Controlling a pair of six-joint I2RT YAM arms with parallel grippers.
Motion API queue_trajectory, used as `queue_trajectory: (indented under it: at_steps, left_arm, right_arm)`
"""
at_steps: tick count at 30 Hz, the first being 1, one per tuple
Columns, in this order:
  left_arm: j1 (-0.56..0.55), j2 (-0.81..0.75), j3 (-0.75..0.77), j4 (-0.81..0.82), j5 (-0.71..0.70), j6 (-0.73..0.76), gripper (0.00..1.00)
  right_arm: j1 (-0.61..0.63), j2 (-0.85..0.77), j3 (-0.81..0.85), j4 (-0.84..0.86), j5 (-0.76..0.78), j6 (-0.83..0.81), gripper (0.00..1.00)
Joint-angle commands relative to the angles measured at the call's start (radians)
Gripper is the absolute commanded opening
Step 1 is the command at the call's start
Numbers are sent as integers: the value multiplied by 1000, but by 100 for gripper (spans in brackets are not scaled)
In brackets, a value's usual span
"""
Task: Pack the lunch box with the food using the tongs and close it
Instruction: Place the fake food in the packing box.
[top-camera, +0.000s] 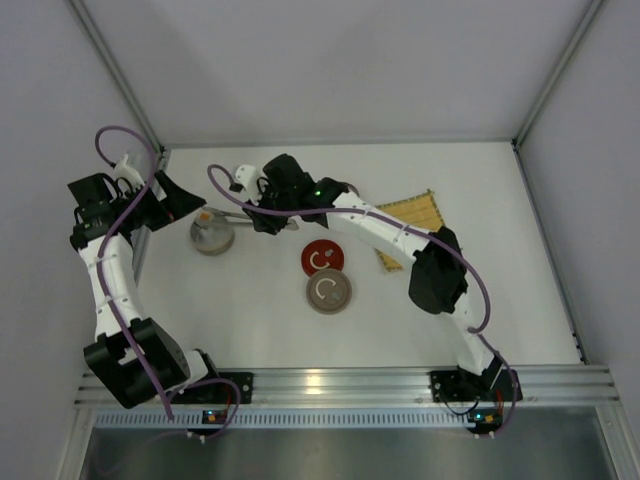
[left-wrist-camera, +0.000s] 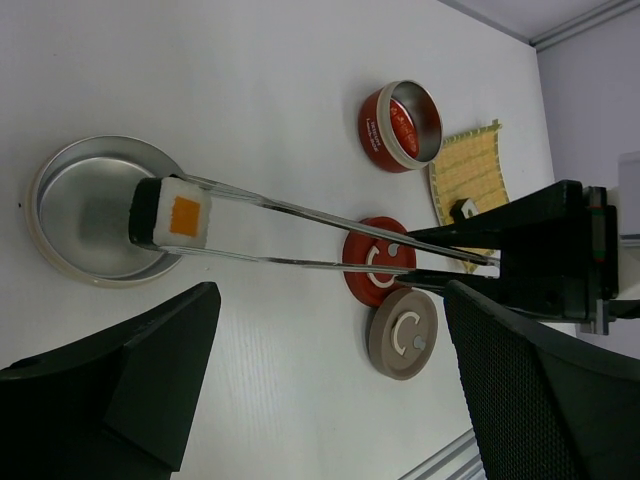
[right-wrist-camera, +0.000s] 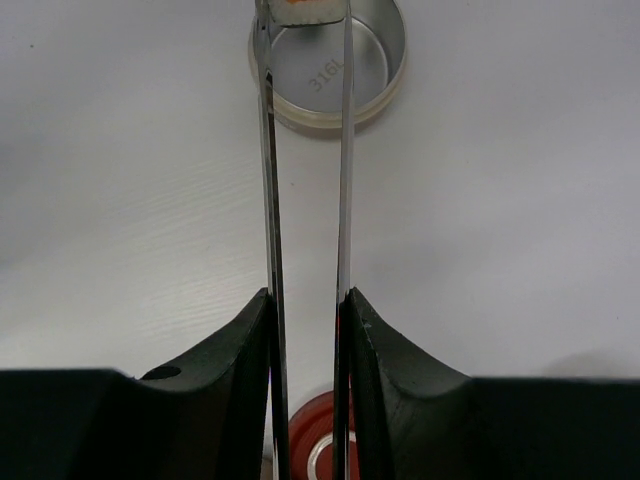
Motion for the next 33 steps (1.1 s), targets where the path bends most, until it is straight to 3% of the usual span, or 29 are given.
queue_trajectory:
  at_steps: [1,15,23,29,33]
  left_arm:
    - [8,1,3,51,25,14,98]
    - [8,6,-2,55,20,32,98]
    - [8,3,-2,44,14,50,98]
    - [8,12,6,25,15,66,98]
    - [8,0,7,14,11,84,98]
  right_arm:
    - [18,29,97,116,19,4,0]
    - [28,127,102,166,59,-28,2]
    - [31,165,119,185,56,-14,19]
    - [43,196,136,208,51,-13,25]
    - [46,207,148,206,56,-11,38]
